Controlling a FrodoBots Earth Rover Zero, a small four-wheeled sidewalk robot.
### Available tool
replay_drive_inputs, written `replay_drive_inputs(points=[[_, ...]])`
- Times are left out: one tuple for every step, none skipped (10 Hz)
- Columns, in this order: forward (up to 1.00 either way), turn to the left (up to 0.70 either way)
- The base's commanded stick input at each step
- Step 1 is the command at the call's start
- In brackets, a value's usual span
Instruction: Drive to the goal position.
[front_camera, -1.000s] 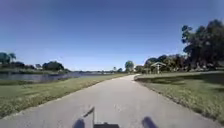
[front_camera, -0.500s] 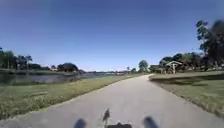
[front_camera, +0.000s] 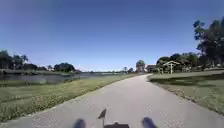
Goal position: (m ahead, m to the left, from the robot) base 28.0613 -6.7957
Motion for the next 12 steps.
replay_drive_inputs(points=[[0.85, 0.0], [0.85, 0.0], [0.85, 0.0], [0.85, 0.0], [0.85, 0.0], [0.85, 0.0], [0.85, 0.0], [0.85, 0.0], [0.85, 0.0], [0.85, 0.0], [0.85, 0.0], [0.85, 0.0]])
